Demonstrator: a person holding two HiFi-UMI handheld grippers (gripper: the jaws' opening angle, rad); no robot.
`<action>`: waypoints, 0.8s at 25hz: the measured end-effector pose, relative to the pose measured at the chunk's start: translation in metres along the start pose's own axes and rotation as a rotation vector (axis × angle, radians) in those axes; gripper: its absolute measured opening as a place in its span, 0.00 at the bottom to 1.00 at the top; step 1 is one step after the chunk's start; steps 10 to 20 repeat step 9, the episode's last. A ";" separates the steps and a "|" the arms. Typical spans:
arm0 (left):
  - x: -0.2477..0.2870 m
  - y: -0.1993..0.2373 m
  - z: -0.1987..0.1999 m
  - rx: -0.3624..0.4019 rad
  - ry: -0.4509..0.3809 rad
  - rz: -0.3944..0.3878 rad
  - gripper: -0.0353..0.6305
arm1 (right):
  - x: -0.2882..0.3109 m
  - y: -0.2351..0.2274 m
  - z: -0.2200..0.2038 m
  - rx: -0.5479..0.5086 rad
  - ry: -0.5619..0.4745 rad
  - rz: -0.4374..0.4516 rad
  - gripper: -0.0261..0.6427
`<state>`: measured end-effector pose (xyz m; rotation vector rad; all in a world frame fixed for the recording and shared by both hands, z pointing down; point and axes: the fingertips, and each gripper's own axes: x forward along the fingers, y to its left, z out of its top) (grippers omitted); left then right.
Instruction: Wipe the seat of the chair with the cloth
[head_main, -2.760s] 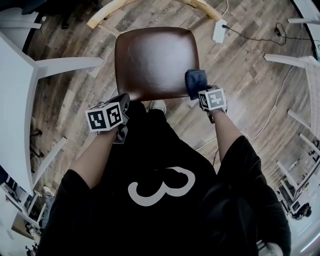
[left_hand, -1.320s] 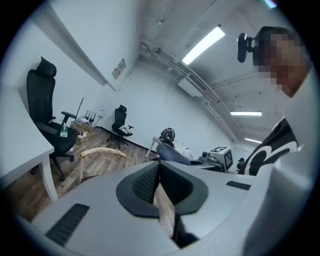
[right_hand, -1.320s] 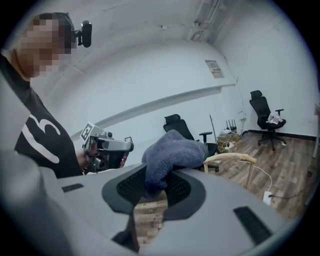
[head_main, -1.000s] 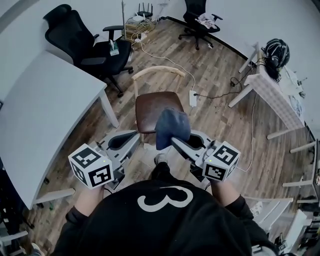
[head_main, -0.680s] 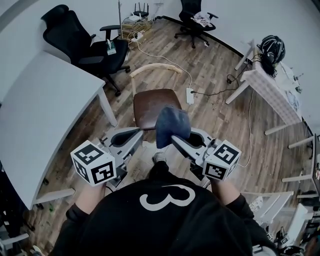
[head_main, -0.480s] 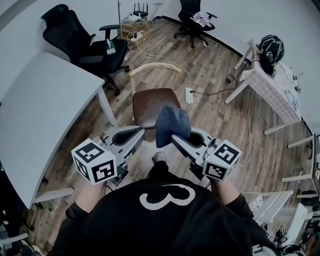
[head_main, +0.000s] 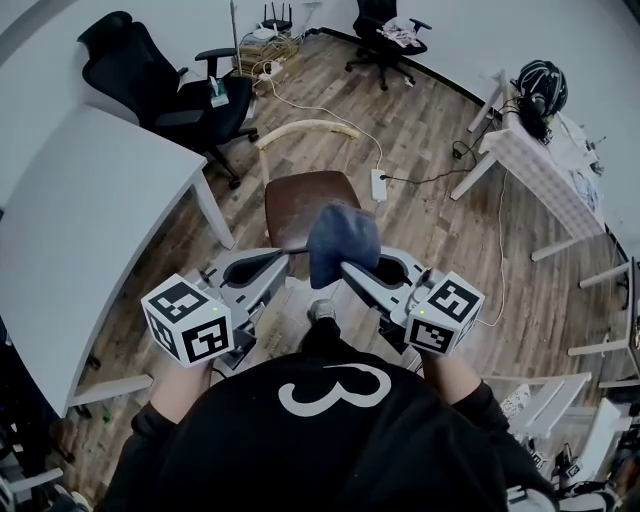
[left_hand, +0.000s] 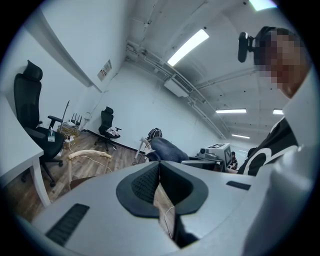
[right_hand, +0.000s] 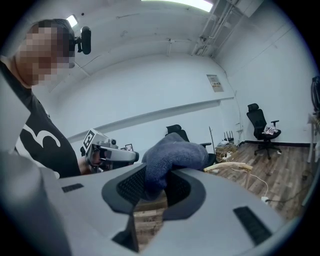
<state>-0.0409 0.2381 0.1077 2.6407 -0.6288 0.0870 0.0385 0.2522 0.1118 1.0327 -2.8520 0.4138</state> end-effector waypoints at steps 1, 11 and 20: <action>0.000 0.000 0.000 0.000 0.000 0.000 0.07 | 0.000 0.000 0.000 0.000 0.000 -0.001 0.17; 0.000 -0.003 0.002 0.000 0.003 -0.004 0.08 | -0.002 0.002 0.002 -0.001 -0.002 -0.009 0.17; 0.000 -0.003 0.002 0.000 0.003 -0.004 0.08 | -0.002 0.002 0.002 -0.001 -0.002 -0.009 0.17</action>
